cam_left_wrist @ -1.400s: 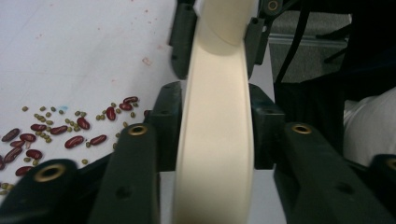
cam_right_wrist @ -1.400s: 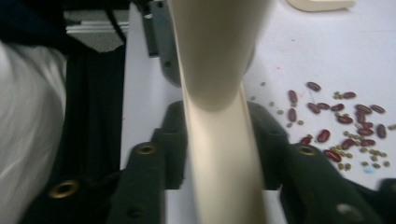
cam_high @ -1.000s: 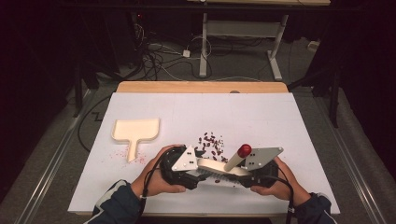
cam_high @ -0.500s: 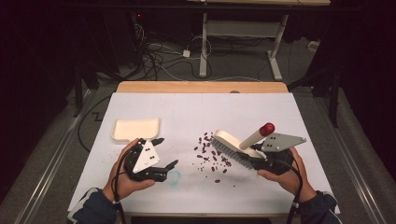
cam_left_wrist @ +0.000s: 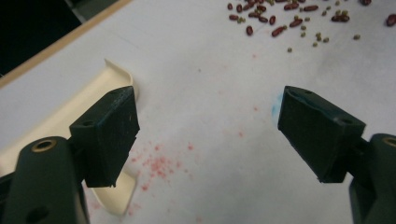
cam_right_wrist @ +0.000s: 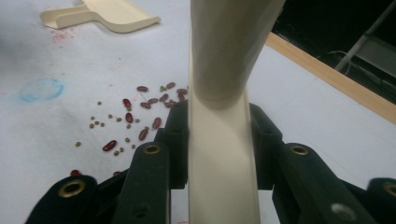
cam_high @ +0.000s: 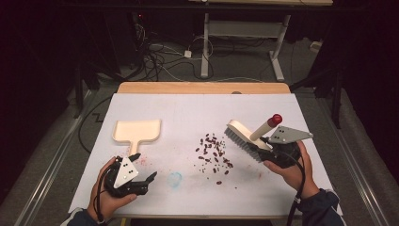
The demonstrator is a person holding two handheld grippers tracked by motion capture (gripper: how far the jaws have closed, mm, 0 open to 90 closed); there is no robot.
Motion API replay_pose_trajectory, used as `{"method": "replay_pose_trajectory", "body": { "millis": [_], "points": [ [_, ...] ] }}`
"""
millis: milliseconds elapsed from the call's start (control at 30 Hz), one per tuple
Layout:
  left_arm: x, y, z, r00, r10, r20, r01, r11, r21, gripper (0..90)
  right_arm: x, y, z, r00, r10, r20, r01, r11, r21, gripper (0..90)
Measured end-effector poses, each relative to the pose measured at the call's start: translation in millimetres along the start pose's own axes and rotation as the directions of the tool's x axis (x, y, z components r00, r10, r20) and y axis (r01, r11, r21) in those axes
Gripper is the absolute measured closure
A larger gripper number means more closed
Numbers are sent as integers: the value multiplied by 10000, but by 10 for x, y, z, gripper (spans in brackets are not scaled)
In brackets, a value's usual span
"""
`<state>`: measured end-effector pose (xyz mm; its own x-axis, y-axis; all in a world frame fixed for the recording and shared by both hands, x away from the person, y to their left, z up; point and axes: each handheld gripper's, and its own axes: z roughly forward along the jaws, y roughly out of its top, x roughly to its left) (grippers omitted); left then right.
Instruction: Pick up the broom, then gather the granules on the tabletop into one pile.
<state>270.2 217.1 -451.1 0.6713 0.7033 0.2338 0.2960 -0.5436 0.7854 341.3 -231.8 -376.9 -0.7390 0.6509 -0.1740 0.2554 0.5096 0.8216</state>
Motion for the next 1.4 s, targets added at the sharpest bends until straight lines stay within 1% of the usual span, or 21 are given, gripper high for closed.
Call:
{"method": "replay_pose_trajectory", "body": {
  "millis": [33, 67, 100, 167, 200, 333, 400, 600, 700, 767, 1000, 1100, 1167, 1233, 1267, 1333, 1400],
  "points": [
    [-8, -14, 5, 9999, 26, 107, -27, 10000, 93, 195, -5, -3, 4, 10000, 37, 59, -37, 10000, 5, 676],
    [-19, -22, 10, 9999, 58, 108, -60, 9999, 149, 195, -17, -6, 8, 10000, 5, 46, -5, 10000, 4, 676],
    [-27, -24, 12, 9999, 131, 62, -132, 9997, 196, 195, -19, -8, 9, 10000, 76, 47, -76, 10000, 31, 676],
    [-30, -29, 19, 9998, 179, 102, -181, 9996, 208, 195, -31, -8, 18, 9998, 95, 166, -95, 10000, 12, 676],
    [-28, -35, 23, 9998, 197, 92, -199, 9995, 244, 192, -41, -8, 21, 9999, 52, 150, -53, 10000, 29, 676],
    [-1, -62, 29, 9999, 70, 141, -74, 9995, 303, 190, -59, -14, 38, 9996, 140, 259, -142, 9999, 61, 676],
    [5, -70, 26, 9999, 24, 168, -29, 9995, 302, 191, -71, -20, 51, 9992, 136, 384, -140, 9998, 103, 676],
    [-9, -81, 34, 9995, 159, 261, -171, 9988, 457, 191, -112, -42, 93, 9985, 152, 525, -166, 9996, 250, 676],
    [-12, -82, 41, 9994, 112, 318, -126, 9990, 436, 190, -124, -51, 101, 9979, 142, 640, -161, 9995, 283, 676],
    [-12, -83, 44, 9994, 114, 327, -129, 9988, 466, 186, -127, -62, 106, 9972, 230, 712, -251, 9993, 289, 676],
    [-32, -74, 53, 9989, 288, 361, -307, 9981, 529, 186, -145, -88, 128, 9957, 221, 904, -259, 9988, 411, 676],
    [-34, -76, 61, 9990, 243, 387, -265, 9981, 551, 186, -147, -85, 155, 9947, 238, 998, -283, 9986, 437, 677],
    [-31, -77, 63, 9990, 222, 401, -244, 9982, 550, 186, -161, -80, 200, 9941, 70, 1082, -131, 9983, 562, 676],
    [-25, -84, 70, 9989, 159, 430, -186, 9979, 628, 186, -184, -55, 272, 9909, -156, 1334, 65, 9976, 689, 676],
    [-24, -86, 77, 9989, 124, 451, -154, 9977, 657, 186, -206, -40, 316, 9904, -140, 1373, 45, 9976, 692, 676],
    [-30, -83, 89, 9987, 135, 483, -169, 9974, 705, 186, -239, 0, 428, 9888, -164, 1481, 49, 9970, 777, 676],
    [-39, -78, 104, 9985, 221, 495, -259, 9967, 770, 186, -257, 52, 566, 9841, -470, 1711, 303, 9946, 992, 677]
  ]
}}
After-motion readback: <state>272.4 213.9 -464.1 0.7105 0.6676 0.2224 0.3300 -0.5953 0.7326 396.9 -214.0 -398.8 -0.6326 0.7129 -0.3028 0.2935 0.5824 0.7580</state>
